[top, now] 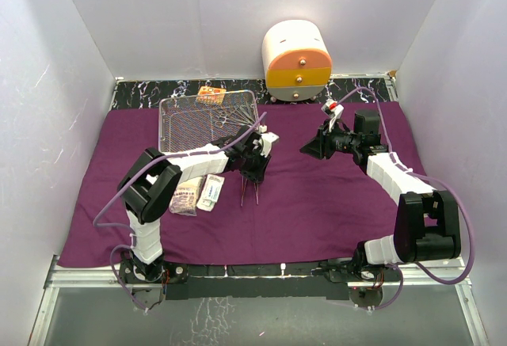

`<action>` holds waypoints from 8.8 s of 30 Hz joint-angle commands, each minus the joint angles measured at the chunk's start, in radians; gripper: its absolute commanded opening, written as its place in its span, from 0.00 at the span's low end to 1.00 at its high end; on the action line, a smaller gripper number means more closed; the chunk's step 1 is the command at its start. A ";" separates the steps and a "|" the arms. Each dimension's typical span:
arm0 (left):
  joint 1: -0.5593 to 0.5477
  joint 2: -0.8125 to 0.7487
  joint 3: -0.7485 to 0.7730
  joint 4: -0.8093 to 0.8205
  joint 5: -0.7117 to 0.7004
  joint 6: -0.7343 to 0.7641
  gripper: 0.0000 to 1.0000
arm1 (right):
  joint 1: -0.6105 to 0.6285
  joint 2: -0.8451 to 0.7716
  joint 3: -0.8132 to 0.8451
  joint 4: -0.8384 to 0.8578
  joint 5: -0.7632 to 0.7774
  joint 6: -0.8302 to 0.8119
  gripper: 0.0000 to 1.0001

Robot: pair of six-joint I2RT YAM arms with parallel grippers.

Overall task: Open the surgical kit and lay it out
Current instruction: Pick up the medical item from the container.

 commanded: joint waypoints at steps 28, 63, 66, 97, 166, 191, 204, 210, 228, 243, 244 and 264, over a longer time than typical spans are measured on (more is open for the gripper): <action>0.053 -0.254 0.106 -0.214 -0.159 0.292 0.24 | -0.003 -0.080 0.084 -0.086 0.147 -0.109 0.24; 0.010 -0.225 -0.188 -0.245 0.082 0.597 0.29 | -0.003 -0.057 0.071 -0.089 0.158 -0.138 0.24; 0.009 -0.213 -0.187 -0.244 0.087 0.594 0.29 | -0.003 -0.057 0.070 -0.090 0.157 -0.138 0.24; -0.002 -0.168 -0.168 -0.238 0.141 0.540 0.29 | -0.004 -0.054 0.067 -0.089 0.157 -0.143 0.24; 1.025 -0.713 -0.292 -0.472 0.065 0.549 0.48 | 0.128 -0.056 -0.021 -0.722 0.587 -0.603 0.24; 1.497 -0.489 -0.444 -0.538 -0.104 0.959 0.51 | 0.259 0.076 -0.056 -0.878 0.613 -0.690 0.19; 1.504 -0.445 -0.456 -0.551 -0.186 1.024 0.51 | 0.289 0.096 -0.037 -0.947 0.619 -0.711 0.16; 1.502 -0.425 -0.389 -0.602 -0.138 1.007 0.52 | 0.289 0.090 -0.017 -0.993 0.596 -0.736 0.16; 1.070 -0.505 0.074 -0.686 0.143 0.586 0.64 | 0.288 -0.072 0.273 -0.729 0.515 -0.465 0.50; 0.605 0.018 0.579 -0.592 0.051 0.440 0.82 | 0.137 0.013 0.345 -0.413 0.554 -0.308 0.94; 0.587 0.056 0.610 -0.587 0.041 0.444 0.83 | 0.123 0.023 0.348 -0.413 0.551 -0.308 0.98; 0.377 0.438 0.934 -0.486 0.220 0.506 0.80 | -0.024 0.152 0.333 -0.513 0.364 -0.357 0.86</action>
